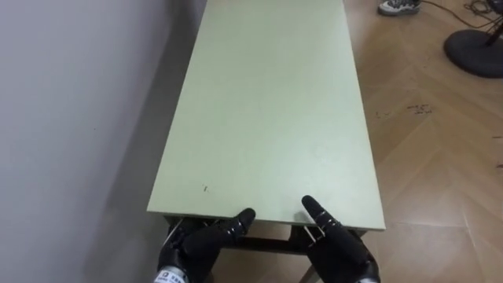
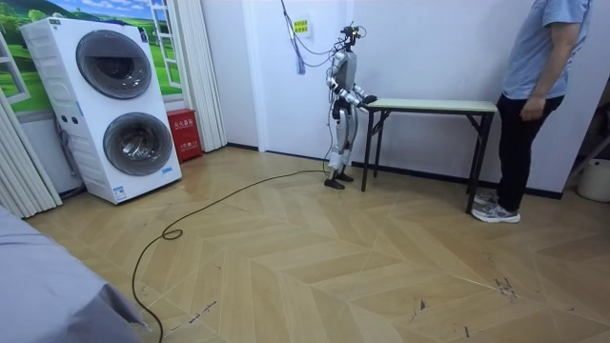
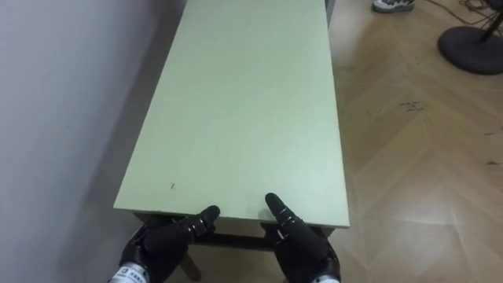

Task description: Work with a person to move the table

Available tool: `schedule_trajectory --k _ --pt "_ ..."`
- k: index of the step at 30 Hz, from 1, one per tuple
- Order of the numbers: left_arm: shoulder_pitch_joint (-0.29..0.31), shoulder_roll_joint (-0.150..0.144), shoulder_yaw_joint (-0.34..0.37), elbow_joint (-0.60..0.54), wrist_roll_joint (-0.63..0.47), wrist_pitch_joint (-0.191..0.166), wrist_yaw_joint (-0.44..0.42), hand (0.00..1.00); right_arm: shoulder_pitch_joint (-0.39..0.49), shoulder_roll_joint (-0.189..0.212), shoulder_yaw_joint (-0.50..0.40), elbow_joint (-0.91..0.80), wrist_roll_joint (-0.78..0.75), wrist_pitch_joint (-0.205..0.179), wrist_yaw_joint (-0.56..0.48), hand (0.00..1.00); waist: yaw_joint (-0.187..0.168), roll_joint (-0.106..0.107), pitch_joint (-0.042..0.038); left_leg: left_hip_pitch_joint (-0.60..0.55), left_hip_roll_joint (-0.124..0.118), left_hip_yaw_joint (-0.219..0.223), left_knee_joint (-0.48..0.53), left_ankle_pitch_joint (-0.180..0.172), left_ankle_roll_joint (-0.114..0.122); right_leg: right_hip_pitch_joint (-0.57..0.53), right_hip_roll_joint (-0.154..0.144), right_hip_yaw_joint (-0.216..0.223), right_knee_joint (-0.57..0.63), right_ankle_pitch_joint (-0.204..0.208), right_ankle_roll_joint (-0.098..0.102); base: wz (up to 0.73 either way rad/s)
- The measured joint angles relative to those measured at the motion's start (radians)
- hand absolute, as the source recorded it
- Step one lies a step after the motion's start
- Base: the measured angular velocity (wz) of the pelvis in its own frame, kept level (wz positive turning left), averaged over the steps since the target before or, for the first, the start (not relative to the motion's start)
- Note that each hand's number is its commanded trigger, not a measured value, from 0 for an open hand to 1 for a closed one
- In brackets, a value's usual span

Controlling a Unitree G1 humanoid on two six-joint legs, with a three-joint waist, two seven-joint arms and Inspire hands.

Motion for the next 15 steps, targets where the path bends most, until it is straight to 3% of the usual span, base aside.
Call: schedule_trajectory --k 10,15 --pt "-0.002 0.000 -0.002 0.029 0.078 0.001 -0.033 0.00 0.001 0.000 0.002 0.002 0.000 0.009 0.011 0.00 0.000 0.000 0.0001 0.004 0.002 0.003 -0.001 0.000 -0.001 0.002 0.003 0.006 -0.001 0.000 -0.001 0.00" --pt "-0.003 0.003 -0.015 0.061 0.079 -0.002 -0.036 0.00 -0.012 0.010 0.001 0.060 -0.008 0.005 0.088 0.00 -0.003 -0.003 -0.0027 0.037 0.004 0.003 -0.015 -0.004 -0.006 0.030 0.007 0.014 -0.003 0.000 -0.001 -0.01"
